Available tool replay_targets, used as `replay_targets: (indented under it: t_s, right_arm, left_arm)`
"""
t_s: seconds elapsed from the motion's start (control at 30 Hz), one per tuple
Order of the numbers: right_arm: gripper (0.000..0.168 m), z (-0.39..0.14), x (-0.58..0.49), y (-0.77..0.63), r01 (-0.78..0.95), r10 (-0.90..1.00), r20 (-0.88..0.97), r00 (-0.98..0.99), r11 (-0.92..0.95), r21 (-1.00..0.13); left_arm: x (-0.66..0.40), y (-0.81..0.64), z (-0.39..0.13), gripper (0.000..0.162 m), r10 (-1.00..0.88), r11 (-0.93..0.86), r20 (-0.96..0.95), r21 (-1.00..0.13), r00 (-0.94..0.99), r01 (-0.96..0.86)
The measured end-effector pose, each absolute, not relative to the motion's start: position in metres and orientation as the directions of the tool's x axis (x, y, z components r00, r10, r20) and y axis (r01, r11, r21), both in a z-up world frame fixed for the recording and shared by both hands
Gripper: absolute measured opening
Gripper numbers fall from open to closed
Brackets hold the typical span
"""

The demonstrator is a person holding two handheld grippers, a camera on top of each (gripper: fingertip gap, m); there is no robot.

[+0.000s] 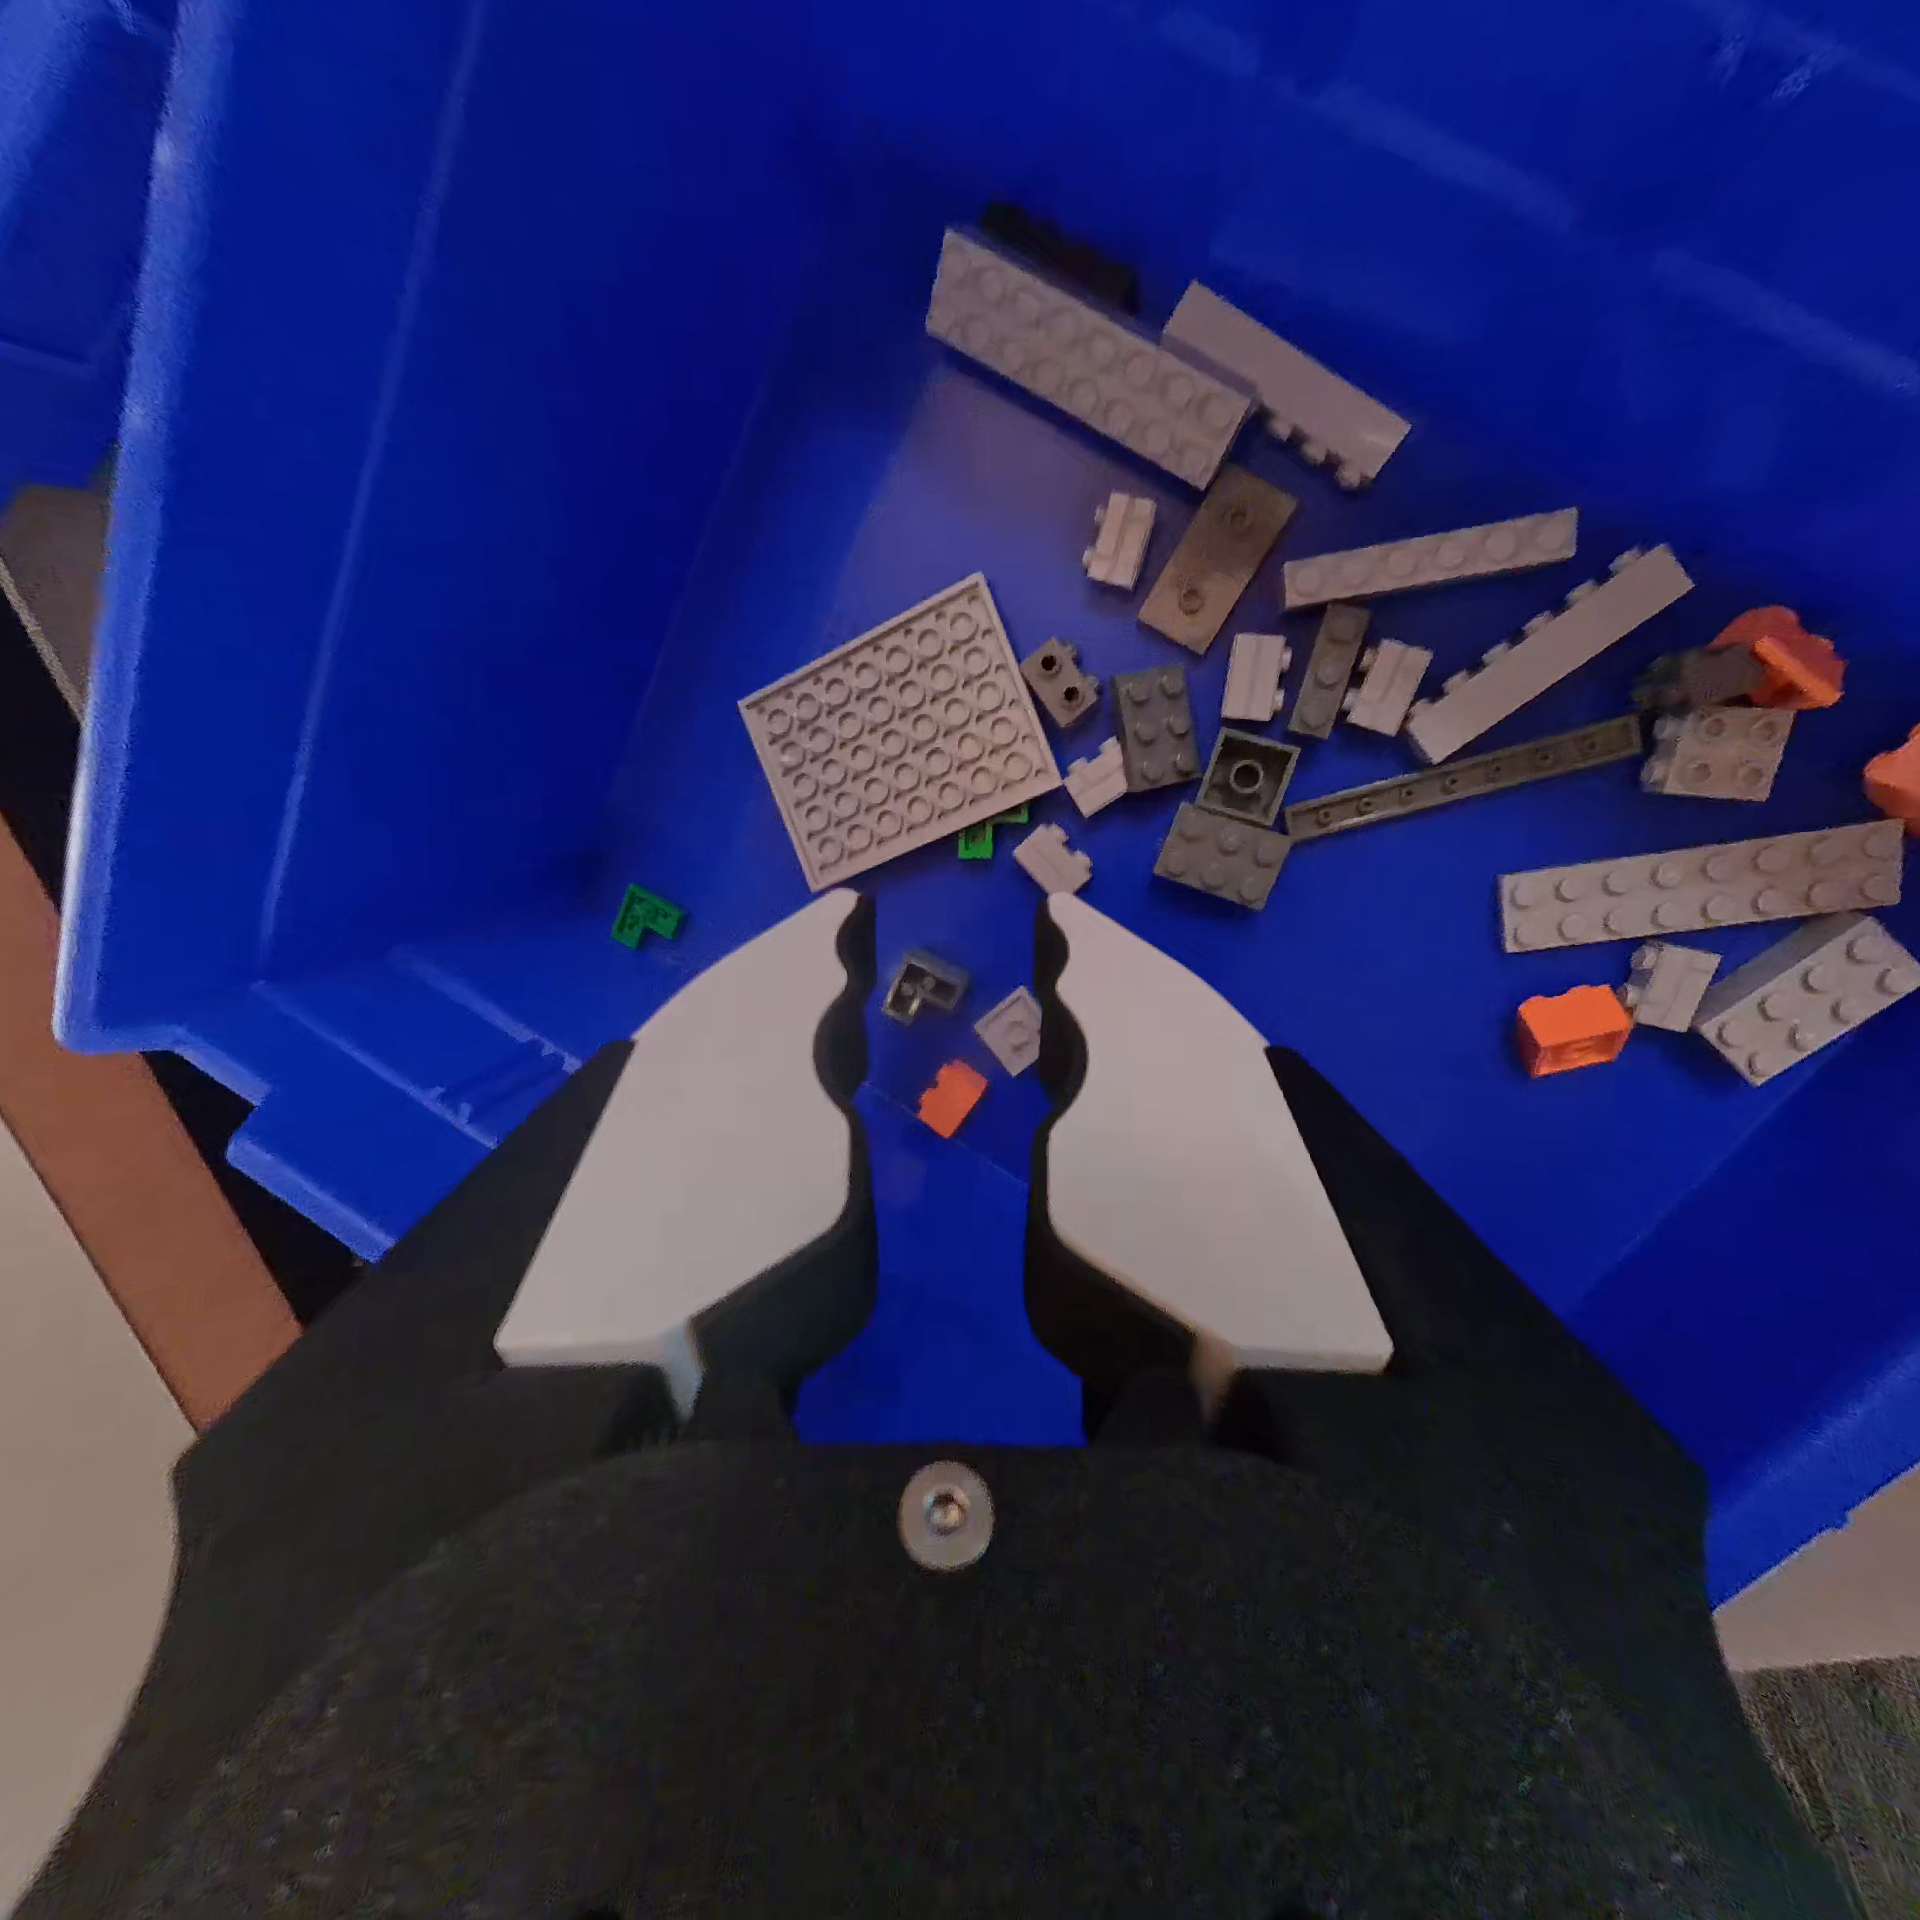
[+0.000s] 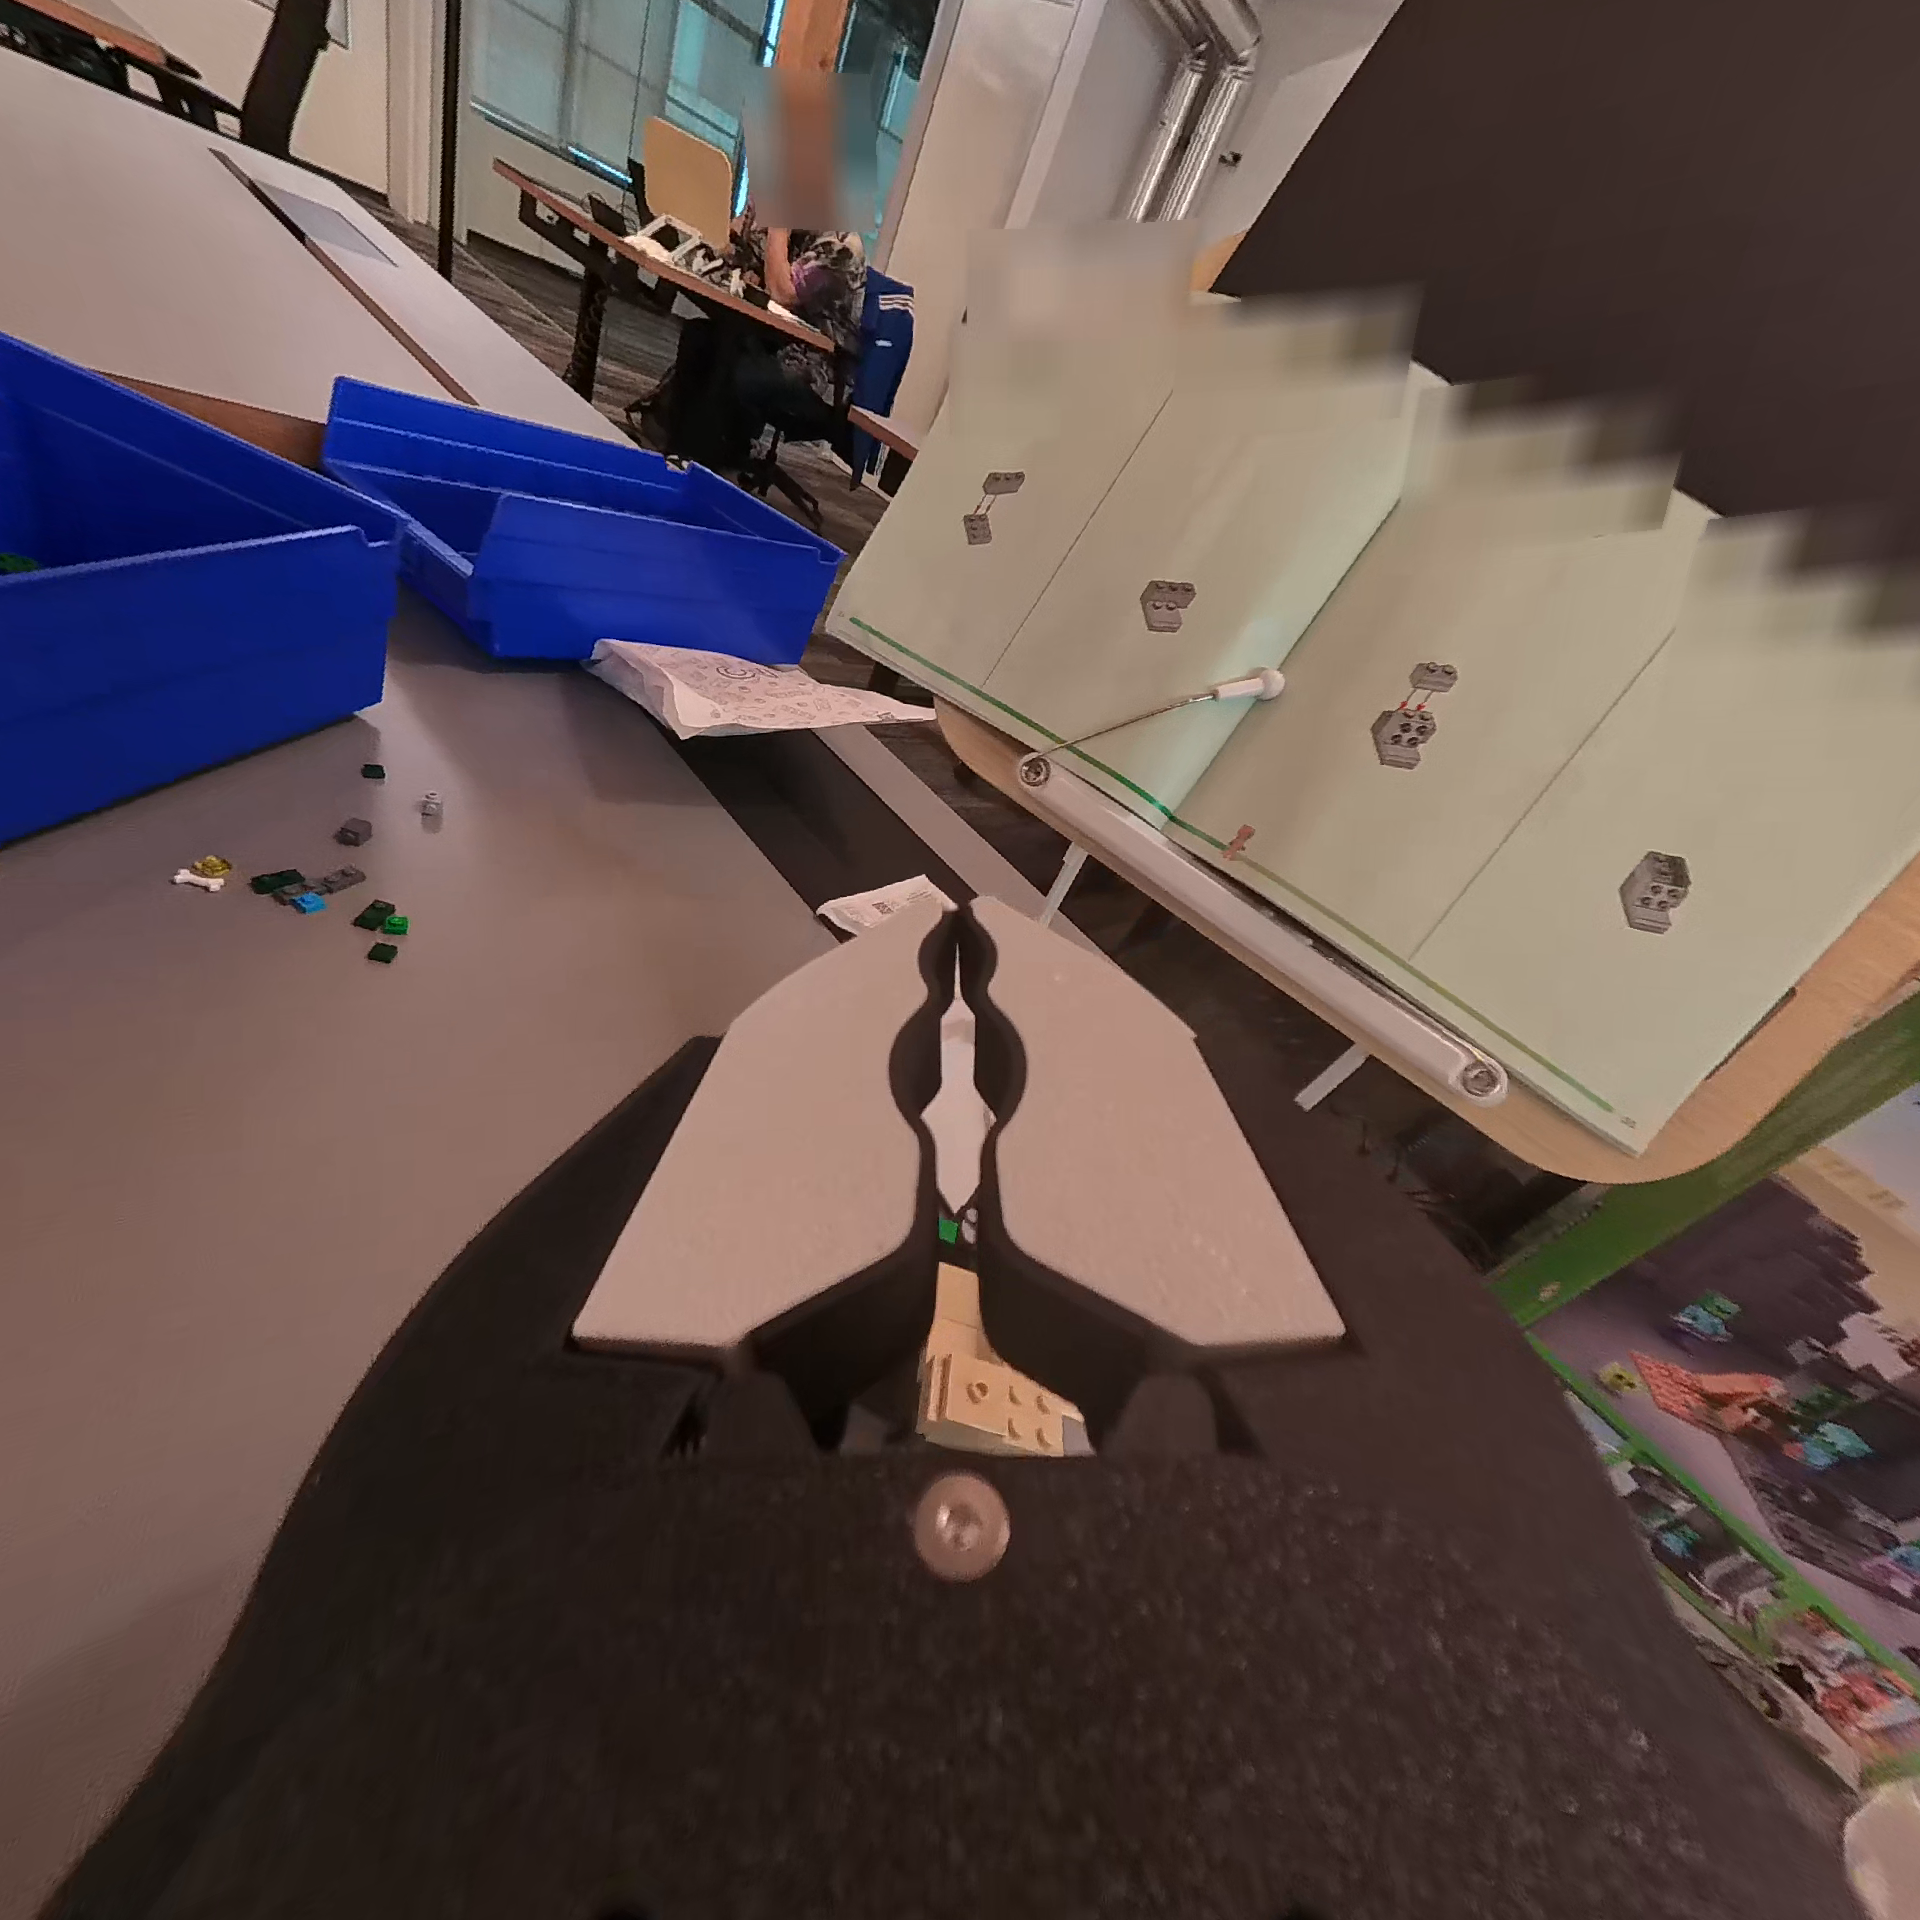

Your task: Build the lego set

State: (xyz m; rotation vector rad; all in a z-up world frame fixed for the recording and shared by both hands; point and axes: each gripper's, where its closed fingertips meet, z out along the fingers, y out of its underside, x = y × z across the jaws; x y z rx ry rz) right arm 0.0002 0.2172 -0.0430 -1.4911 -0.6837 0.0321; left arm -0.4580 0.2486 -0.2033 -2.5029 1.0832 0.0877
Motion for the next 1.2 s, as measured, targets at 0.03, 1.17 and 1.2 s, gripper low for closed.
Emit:
replay_targets:
  t_s: [0.03, 1.17, 1.2]
  right_arm:
    - [0.000, -0.044, 0.000, 0.218, 0.389, 0.426, 0.398, 0.813, 0.113, -0.914]
    - [0.000, -0.059, -0.002, 0.220, 0.457, 0.427, 0.448, 0.785, 0.089, -0.885]
    - [0.000, -0.060, -0.003, 0.220, 0.459, 0.429, 0.450, 0.783, 0.088, -0.884]
  left_arm:
    - [-0.460, 0.248, -0.206, 0.029, -0.697, -0.610, -0.215, -0.324, 0.684, -0.723]
    - [-0.449, 0.151, -0.239, 0.035, -0.946, -0.290, 0.102, 0.161, 0.308, -0.943]
    - [-0.448, 0.150, -0.237, 0.036, -0.945, -0.292, 0.107, 0.152, 0.309, -0.944]
